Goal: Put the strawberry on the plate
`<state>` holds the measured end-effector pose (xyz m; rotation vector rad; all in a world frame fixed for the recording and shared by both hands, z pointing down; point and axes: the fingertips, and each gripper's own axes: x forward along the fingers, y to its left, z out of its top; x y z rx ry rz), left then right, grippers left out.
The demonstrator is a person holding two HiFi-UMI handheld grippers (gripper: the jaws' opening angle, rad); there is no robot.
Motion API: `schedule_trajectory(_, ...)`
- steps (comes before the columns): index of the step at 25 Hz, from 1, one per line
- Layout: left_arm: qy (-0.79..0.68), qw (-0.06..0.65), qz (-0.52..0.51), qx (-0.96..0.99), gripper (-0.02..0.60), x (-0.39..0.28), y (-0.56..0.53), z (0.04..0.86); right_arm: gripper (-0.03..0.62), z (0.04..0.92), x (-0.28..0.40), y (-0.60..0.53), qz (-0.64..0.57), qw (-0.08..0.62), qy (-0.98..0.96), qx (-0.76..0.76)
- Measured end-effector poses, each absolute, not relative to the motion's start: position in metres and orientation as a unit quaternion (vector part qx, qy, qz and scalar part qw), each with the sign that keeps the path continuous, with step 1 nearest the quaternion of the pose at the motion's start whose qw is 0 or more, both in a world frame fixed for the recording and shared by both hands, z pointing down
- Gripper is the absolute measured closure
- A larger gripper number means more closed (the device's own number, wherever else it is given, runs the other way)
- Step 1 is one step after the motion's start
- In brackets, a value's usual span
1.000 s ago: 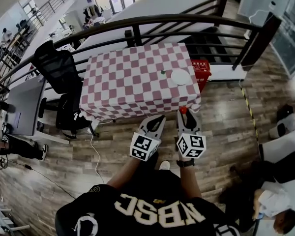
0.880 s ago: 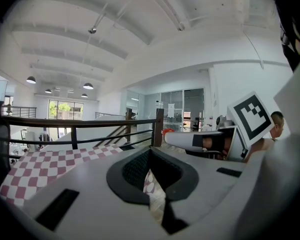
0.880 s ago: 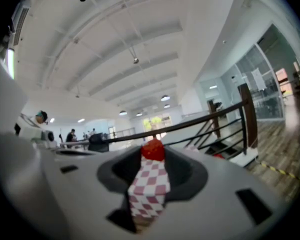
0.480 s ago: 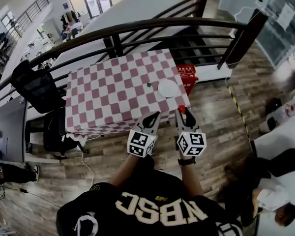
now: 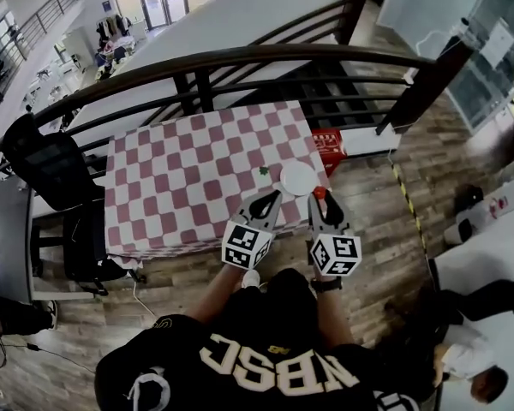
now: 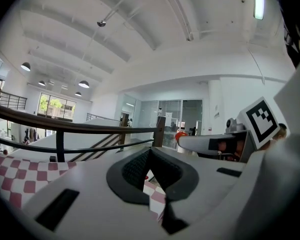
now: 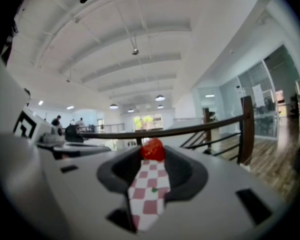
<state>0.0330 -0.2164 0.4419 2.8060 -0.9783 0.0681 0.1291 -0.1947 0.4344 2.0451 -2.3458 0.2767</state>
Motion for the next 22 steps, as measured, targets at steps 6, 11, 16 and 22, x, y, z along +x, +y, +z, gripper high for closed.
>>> schedule_trajectory(6, -0.311, 0.07, 0.058, 0.946, 0.566, 0.034, -0.235, 0.466, 0.445, 0.473, 0.145, -0.198, 0.114, 0.039, -0.735, 0.667)
schedule_trajectory(11, -0.308, 0.098, 0.075, 0.943, 0.566, 0.038, -0.253, 0.499, 0.445, 0.517, 0.181, -0.197, 0.148, 0.072, -0.73, 0.663)
schedule_trajectory(16, -0.306, 0.121, 0.086, 0.94, 0.566, 0.043, -0.272, 0.526, 0.445, 0.546, 0.213, -0.198, 0.157, 0.127, -0.757, 0.622)
schedule_trajectory(22, -0.281, 0.122, 0.129, 0.943, 0.566, 0.059, -0.283, 0.558, 0.445, 0.581, 0.243, -0.21, 0.132, 0.235, -0.791, 0.549)
